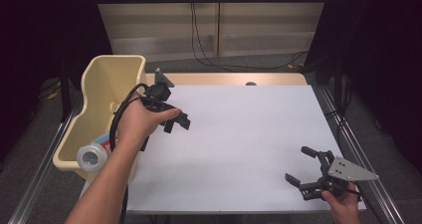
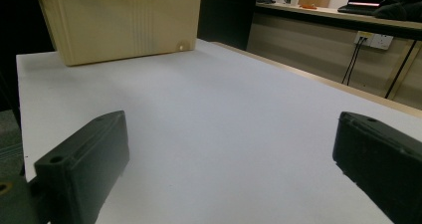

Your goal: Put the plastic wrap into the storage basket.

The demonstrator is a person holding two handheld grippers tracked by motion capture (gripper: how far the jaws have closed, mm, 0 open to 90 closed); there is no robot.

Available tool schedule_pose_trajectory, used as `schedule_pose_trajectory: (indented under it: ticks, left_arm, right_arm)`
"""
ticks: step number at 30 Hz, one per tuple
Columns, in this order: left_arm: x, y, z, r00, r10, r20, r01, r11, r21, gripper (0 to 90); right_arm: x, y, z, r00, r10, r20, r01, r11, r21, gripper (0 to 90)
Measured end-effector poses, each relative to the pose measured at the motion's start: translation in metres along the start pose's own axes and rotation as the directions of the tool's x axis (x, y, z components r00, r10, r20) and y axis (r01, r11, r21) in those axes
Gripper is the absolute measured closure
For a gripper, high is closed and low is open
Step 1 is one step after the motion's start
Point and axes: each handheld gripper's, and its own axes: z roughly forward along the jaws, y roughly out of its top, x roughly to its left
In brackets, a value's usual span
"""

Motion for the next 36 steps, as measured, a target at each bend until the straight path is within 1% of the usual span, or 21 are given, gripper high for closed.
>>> schedule_pose_trajectory:
  ticks: [6,9,10,12,20,24,28,29,31,36]
  left_arm:
    - [0.000,-0.002,0.011,0.9999,0.001,0.015,-0.001,1.0000,0.009,18.5]
    - [0.001,-0.004,0.017,0.9999,0.004,0.014,-0.004,1.0000,0.007,18.4]
    - [0.002,-0.005,0.019,0.9999,0.007,0.015,-0.007,0.9999,0.014,18.3]
    - [0.002,-0.006,0.023,0.9998,0.000,0.020,0.000,0.9999,0.017,18.0]
    - [0.004,-0.012,0.039,0.9998,0.006,0.021,-0.006,0.9994,0.033,18.0]
    - [0.004,-0.014,0.046,0.9997,0.009,0.022,-0.010,0.9993,0.035,18.0]
    - [0.004,-0.017,0.052,0.9998,0.014,0.013,-0.014,0.9994,0.030,18.0]
    - [0.005,-0.018,0.054,0.9997,0.015,0.017,-0.016,0.9993,0.034,17.9]
    - [0.005,-0.020,0.057,0.9997,0.012,0.022,-0.012,0.9997,0.022,17.9]
    - [0.007,-0.025,0.066,0.9995,0.014,0.027,-0.015,0.9994,0.030,17.9]
  right_arm:
    - [0.000,0.000,0.000,1.0000,0.001,0.002,-0.001,1.000,-0.001,0.9]
    - [0.000,0.000,0.000,1.0000,0.002,0.003,-0.002,1.000,0.000,0.9]
    - [0.000,0.000,0.000,1.0000,0.001,0.004,-0.001,1.000,0.001,0.9]
    - [0.000,0.000,-0.001,1.0000,0.002,0.002,-0.002,1.000,-0.001,0.9]
    - [0.000,0.000,0.000,1.0000,-0.003,0.000,0.003,1.000,0.000,0.9]
    - [0.000,0.000,0.000,1.0000,-0.004,-0.002,0.004,1.000,-0.001,0.9]
    - [0.000,0.000,-0.001,1.0000,-0.002,-0.001,0.002,1.000,-0.001,0.9]
    - [0.000,0.000,-0.001,1.0000,-0.003,-0.001,0.003,1.000,-0.001,0.9]
    - [0.000,0.000,-0.001,1.0000,-0.005,-0.002,0.005,1.000,-0.002,0.9]
    - [0.001,0.000,0.000,1.0000,-0.005,-0.003,0.005,1.000,0.001,0.9]
